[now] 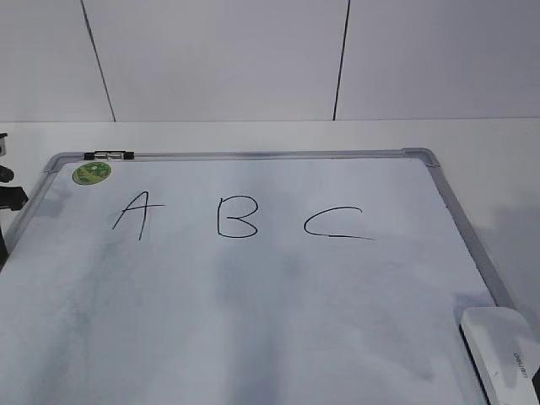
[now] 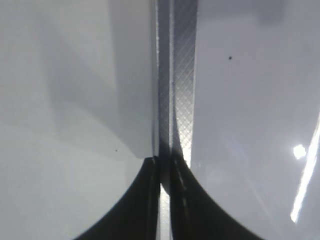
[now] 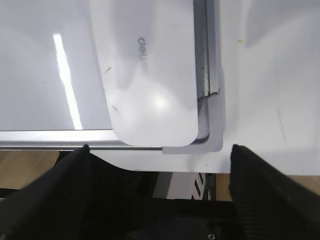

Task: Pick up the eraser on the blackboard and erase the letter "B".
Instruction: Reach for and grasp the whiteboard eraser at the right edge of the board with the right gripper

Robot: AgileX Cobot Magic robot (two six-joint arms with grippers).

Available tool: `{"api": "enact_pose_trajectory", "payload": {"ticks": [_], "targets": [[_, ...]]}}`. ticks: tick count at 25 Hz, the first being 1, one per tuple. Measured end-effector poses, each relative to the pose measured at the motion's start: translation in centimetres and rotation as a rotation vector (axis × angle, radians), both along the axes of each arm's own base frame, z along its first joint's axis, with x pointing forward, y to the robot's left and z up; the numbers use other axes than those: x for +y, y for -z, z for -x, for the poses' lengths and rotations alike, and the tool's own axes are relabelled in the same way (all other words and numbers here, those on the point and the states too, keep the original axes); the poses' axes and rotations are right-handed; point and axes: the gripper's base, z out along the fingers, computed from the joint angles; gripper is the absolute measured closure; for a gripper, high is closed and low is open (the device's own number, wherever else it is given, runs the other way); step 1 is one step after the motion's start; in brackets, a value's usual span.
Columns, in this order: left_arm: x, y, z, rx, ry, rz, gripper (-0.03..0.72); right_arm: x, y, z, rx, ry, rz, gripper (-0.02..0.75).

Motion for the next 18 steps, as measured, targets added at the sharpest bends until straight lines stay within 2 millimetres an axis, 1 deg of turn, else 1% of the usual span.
{"api": "enact_pose_trajectory", "payload": {"ticks": [3,8,12,18], "targets": [[0.0,0.0,0.0,0.000,-0.001,0.001,0.675,0.3,0.4,-0.8,-0.001,-0.027,0.012,0.085],[0.0,0.0,0.0,0.000,-0.001,0.001,0.675,1.1,0.3,-3.1,-0.034,-0.092,0.061,0.085],[0.0,0.0,0.0,0.000,-0.001,0.001,0.675,1.9,1.4,-4.1,0.011,-0.118,0.083,0.085],[0.0,0.0,0.0,0.002,-0.001,0.002,0.675,2.7,2.9,-5.1,0.047,-0.132,0.101,0.085]]}}
